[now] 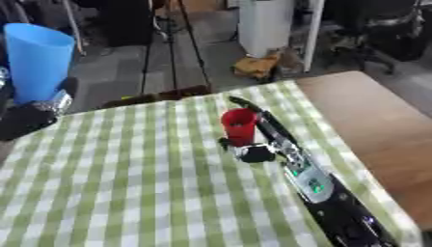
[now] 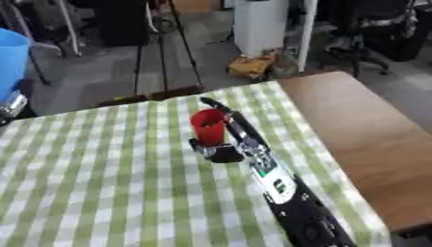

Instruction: Pour the contents of one cup into another cup.

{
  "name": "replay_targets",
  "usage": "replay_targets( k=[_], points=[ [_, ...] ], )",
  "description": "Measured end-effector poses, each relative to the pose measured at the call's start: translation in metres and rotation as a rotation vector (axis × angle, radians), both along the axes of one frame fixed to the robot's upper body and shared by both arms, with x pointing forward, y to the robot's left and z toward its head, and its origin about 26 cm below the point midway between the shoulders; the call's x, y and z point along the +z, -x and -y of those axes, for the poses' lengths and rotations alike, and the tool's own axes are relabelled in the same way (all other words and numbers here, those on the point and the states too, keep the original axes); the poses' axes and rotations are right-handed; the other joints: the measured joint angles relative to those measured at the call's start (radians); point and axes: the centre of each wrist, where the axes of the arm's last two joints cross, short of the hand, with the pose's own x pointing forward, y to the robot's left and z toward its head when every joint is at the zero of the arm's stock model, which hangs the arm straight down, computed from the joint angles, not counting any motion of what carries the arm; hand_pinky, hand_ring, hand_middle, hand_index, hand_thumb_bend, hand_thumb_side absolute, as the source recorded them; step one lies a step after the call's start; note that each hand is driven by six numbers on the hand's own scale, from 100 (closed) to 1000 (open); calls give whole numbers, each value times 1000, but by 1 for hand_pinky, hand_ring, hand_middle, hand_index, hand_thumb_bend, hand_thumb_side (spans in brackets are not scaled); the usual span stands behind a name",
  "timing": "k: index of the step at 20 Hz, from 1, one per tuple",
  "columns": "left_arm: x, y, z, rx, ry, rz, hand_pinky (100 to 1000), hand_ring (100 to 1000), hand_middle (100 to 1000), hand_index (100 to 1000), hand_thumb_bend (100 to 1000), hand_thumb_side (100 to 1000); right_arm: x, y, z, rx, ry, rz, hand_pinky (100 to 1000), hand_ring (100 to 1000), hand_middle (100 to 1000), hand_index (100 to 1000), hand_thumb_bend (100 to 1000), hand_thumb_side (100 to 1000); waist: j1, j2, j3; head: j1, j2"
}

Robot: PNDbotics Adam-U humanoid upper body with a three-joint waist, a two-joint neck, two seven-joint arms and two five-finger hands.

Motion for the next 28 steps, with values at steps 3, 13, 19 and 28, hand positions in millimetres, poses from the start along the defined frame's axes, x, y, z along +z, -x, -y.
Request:
replay_targets(
  k=[3, 13, 19, 28],
  points=[
    [-18, -4, -4, -23, 88, -9, 520, 314, 359, 725, 100, 597, 2, 0, 4, -19, -15, 4, 728, 295, 473, 982, 100, 143, -8, 0, -9, 0, 5],
    [-84, -21, -9, -71, 281, -52, 548, 334, 366, 724, 100, 643, 8, -3, 8, -60, -57, 19, 728, 295, 472, 982, 100, 171, -25, 11, -26, 2, 6],
    [-106, -26, -8, -76, 329, -54, 559, 342, 374, 726, 100, 673, 13, -5, 8, -70, -66, 37, 728, 290, 469, 981, 100, 178, -35, 30, -46, 8, 4],
    [-123, -31, -7, -58, 331, -57, 578, 358, 395, 729, 100, 711, 17, -7, 7, -69, -67, 47, 728, 284, 464, 981, 100, 194, -41, 58, -65, 11, -5]
  ],
)
